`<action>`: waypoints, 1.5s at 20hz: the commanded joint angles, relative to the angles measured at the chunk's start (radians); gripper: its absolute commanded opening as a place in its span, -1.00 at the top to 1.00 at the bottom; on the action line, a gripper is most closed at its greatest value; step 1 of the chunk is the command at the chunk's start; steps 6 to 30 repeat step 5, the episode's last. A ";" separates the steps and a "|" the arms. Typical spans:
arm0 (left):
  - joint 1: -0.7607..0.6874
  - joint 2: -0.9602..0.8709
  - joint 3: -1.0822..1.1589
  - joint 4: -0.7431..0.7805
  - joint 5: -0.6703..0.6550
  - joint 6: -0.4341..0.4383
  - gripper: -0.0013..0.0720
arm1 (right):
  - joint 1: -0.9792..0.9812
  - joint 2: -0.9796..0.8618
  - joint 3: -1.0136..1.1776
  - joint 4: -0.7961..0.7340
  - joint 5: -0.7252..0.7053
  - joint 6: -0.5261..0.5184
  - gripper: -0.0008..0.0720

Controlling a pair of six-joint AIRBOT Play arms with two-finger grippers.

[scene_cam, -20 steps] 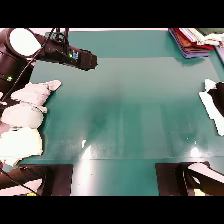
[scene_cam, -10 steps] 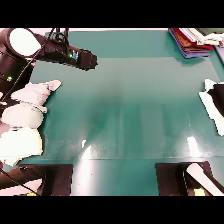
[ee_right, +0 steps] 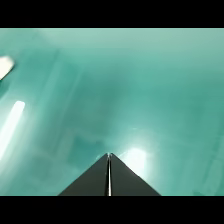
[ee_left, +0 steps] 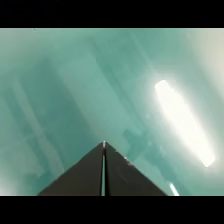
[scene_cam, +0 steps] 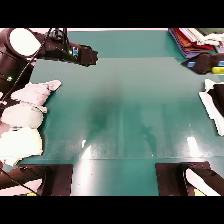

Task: Fold the shirts.

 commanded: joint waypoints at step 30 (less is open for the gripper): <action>0.000 0.000 0.000 0.000 0.090 0.000 0.90 | 0.169 -0.034 0.000 -0.006 -0.010 -0.001 0.92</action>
